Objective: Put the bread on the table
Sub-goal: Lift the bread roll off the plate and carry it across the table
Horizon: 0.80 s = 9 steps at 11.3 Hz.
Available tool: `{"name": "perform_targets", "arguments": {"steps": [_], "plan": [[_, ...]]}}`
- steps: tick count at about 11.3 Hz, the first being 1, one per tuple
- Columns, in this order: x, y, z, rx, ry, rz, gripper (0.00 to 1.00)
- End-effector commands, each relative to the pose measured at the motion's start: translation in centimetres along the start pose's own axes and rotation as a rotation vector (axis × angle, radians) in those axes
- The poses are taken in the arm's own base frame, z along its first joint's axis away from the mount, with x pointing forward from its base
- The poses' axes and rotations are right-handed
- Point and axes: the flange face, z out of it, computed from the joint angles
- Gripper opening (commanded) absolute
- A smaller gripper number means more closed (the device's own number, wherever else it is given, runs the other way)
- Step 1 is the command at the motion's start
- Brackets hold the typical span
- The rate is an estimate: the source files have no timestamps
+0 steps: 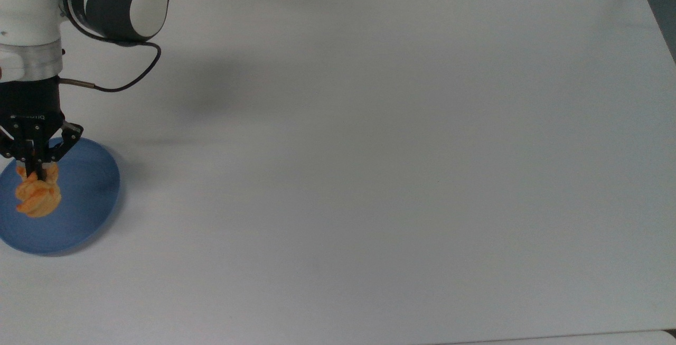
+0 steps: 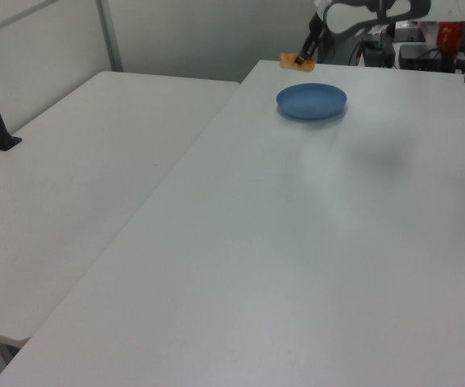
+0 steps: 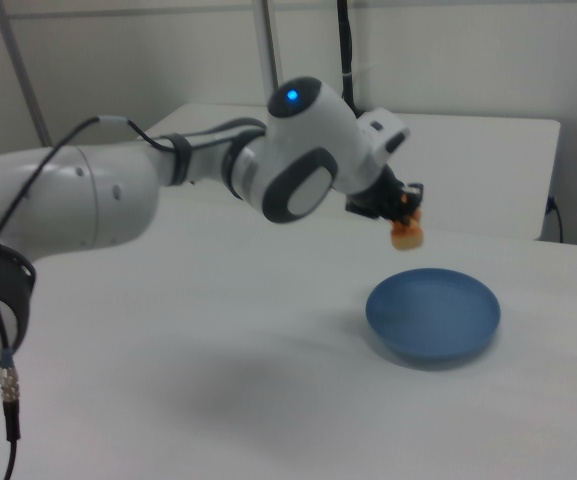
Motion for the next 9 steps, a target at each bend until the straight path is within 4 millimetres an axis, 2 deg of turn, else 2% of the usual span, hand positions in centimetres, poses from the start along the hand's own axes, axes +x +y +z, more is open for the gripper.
{"name": "perform_targets", "arguments": {"steps": [1,4,6,7,8,9], "plan": [[2.5,-5.9,-6.4,0.06,-0.034,0.068,0.02],[6.4,-15.7,-10.4,0.081,-0.12,0.06,0.03],[8.2,-24.0,-12.0,0.085,-0.155,0.055,0.03],[9.2,-30.5,-13.1,0.081,-0.159,0.031,0.03],[9.6,-36.0,-14.2,0.085,-0.155,0.003,0.03],[9.3,-41.3,-15.0,0.089,-0.178,-0.024,0.03]]}}
